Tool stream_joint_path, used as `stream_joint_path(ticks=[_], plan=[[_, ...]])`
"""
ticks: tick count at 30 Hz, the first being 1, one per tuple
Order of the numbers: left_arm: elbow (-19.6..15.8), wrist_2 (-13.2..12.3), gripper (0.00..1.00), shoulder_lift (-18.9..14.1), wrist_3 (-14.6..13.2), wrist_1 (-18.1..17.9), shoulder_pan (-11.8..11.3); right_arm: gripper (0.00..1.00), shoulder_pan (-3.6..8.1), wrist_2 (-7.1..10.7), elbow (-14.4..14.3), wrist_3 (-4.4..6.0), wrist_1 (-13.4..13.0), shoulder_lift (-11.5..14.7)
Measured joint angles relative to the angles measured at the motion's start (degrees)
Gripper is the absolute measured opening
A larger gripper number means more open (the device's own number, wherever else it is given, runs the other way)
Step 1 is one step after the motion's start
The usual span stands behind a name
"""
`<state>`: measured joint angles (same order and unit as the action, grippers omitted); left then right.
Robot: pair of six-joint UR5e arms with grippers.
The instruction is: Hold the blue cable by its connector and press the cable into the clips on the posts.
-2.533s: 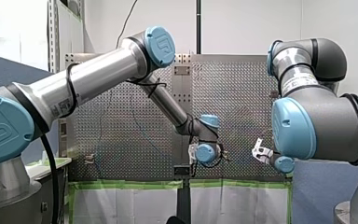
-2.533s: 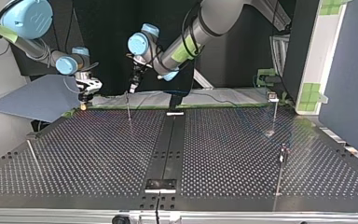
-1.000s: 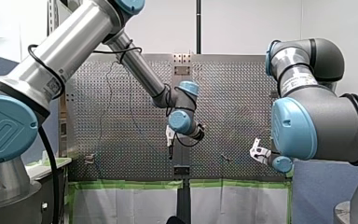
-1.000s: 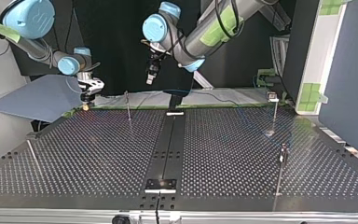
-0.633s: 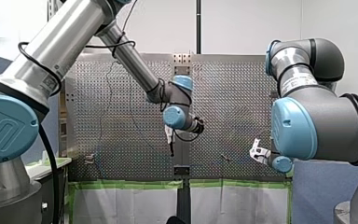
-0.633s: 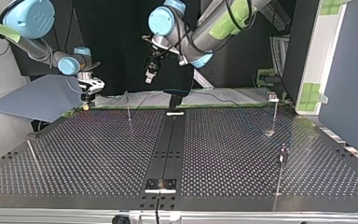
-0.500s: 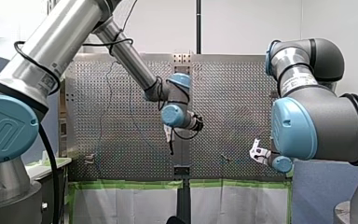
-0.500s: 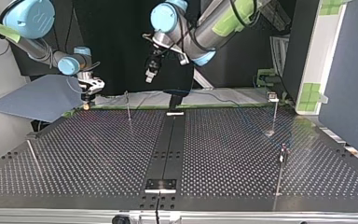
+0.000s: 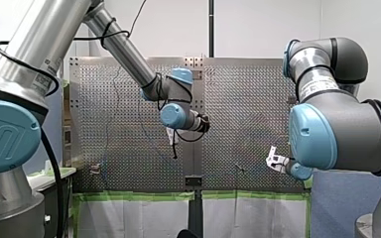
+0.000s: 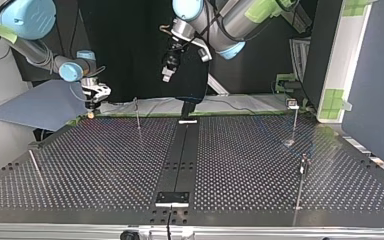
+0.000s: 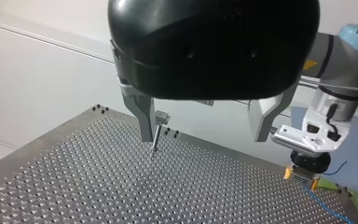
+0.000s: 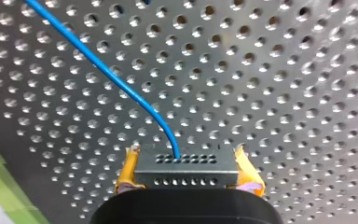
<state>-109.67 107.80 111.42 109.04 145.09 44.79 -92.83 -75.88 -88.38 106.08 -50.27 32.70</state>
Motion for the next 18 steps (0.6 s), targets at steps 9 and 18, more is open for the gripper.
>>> stream_joint_path(ticks=[9, 18], plan=[[-4.3, 0.0, 1.00, -4.3, -0.1, -2.1, 0.0, 0.00, 0.41, -0.20, -1.9, -1.00, 0.6, 3.3], [-8.1, 0.0, 1.00, -8.1, 0.1, -5.9, 0.0, 0.00, 0.58, -0.32, -6.4, -0.92, -0.5, 8.1]])
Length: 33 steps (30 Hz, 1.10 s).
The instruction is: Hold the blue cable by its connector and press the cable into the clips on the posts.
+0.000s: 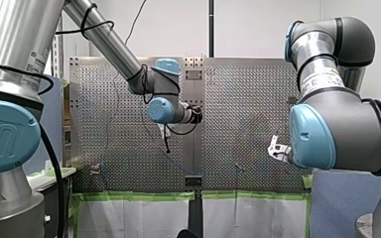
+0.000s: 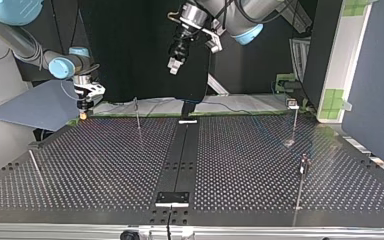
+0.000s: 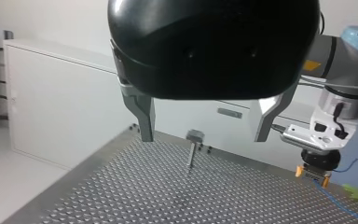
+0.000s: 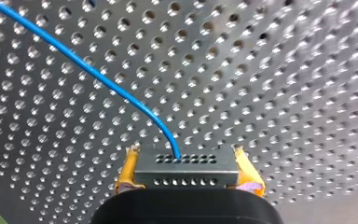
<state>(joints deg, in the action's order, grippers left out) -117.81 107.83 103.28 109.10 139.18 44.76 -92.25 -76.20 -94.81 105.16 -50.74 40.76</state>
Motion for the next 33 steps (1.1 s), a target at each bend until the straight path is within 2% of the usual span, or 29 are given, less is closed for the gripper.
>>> stream_joint_path(ticks=[5, 12, 16, 19, 26, 33], plan=[[-2.1, 0.0, 1.00, -2.1, 0.1, -2.1, -0.2, 0.00, -0.78, -0.20, -2.3, -0.07, 0.1, 2.5], [-5.4, 0.8, 1.00, -4.9, -0.3, -5.4, -0.6, 0.00, -1.95, -1.02, -2.9, -0.41, 1.1, 6.1], [-7.4, 2.0, 1.00, -4.1, -1.8, -7.4, -0.5, 0.00, -2.84, -1.20, -3.2, -1.39, 1.6, 8.2], [-8.9, 2.5, 1.00, -2.7, -2.8, -8.9, -0.2, 0.00, -3.55, -1.27, -3.6, -1.72, 2.1, 9.6], [-12.0, 3.1, 1.00, 0.3, -3.3, -12.0, 0.1, 0.00, -4.37, -1.40, -3.9, -1.86, 2.1, 12.6], [-12.6, 3.1, 1.00, 0.9, -3.4, -12.6, 0.1, 0.00, -4.46, -1.42, -3.9, -1.87, 2.1, 13.1]])
